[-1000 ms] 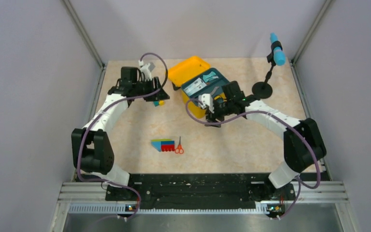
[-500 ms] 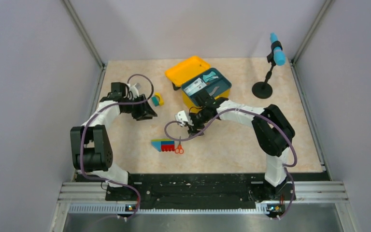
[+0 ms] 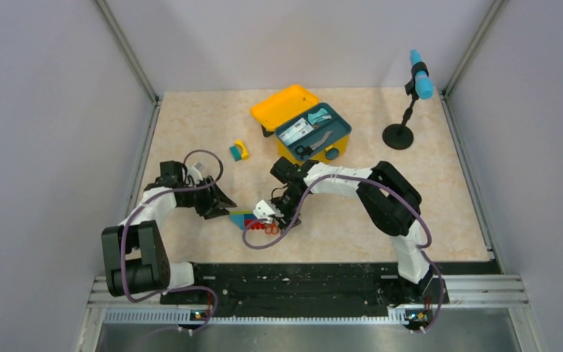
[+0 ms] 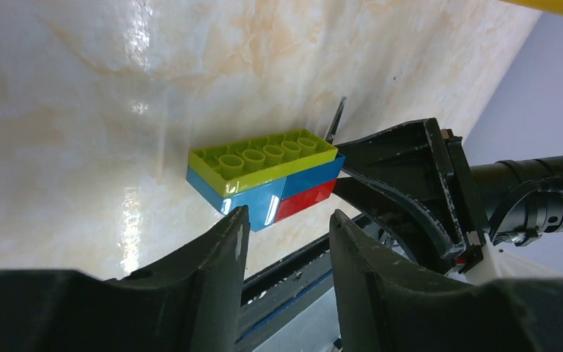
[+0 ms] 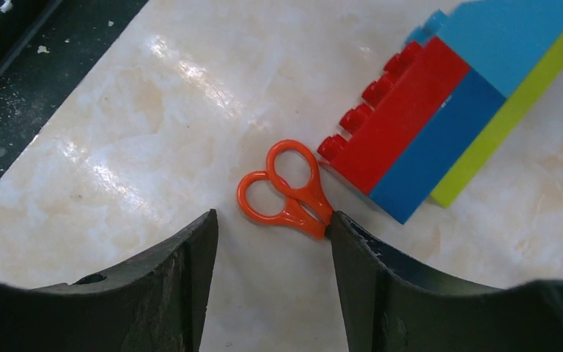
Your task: Organize the medicine kit
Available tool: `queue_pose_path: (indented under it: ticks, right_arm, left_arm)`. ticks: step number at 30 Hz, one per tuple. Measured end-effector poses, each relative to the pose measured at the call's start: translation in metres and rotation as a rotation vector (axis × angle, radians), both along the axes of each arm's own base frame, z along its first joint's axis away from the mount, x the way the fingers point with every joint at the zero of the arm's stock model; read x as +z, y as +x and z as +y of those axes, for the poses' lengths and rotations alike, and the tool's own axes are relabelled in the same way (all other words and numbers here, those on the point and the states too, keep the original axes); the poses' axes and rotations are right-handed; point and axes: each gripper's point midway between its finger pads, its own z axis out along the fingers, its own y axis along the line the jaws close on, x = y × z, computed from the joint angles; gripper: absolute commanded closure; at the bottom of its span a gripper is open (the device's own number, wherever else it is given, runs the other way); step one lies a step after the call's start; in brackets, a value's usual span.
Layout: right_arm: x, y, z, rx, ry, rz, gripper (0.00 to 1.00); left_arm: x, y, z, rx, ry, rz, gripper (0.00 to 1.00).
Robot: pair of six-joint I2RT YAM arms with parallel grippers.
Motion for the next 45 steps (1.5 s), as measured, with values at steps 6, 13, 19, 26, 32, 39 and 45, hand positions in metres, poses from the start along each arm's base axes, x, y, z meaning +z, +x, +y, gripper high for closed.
queue_pose_path:
  ticks: [6,13,19,26,32,39,45]
  right_arm:
    - [-0.001,-0.006,0.01,0.04,-0.001,0.001,0.46]
    - [-0.001,-0.004,0.015,0.037,-0.005,0.0,0.58]
    - [-0.003,-0.001,0.013,-0.02,-0.042,0.013,0.69]
    - [-0.004,0.005,0.003,-0.157,-0.058,-0.023,0.74]
    - [-0.003,0.01,-0.019,-0.26,-0.06,-0.1,0.76]
    - [-0.003,0.014,-0.048,-0.346,-0.06,-0.122,0.84]
    - [-0.002,0.017,-0.067,-0.397,-0.083,-0.15,0.83]
  left_arm:
    - [-0.01,-0.019,-0.006,0.009,-0.033,0.05,0.46]
    - [-0.034,-0.017,-0.008,0.032,-0.068,0.159,0.49]
    - [-0.044,0.02,-0.005,0.05,-0.097,0.209,0.54]
    - [-0.029,0.096,0.009,0.038,-0.051,0.043,0.56]
    - [0.012,0.084,-0.006,-0.053,0.004,-0.159,0.55]
    - [0.017,0.028,-0.092,-0.375,-0.11,-0.215,0.55]
    - [-0.015,0.016,-0.102,-0.414,-0.124,-0.07,0.56]
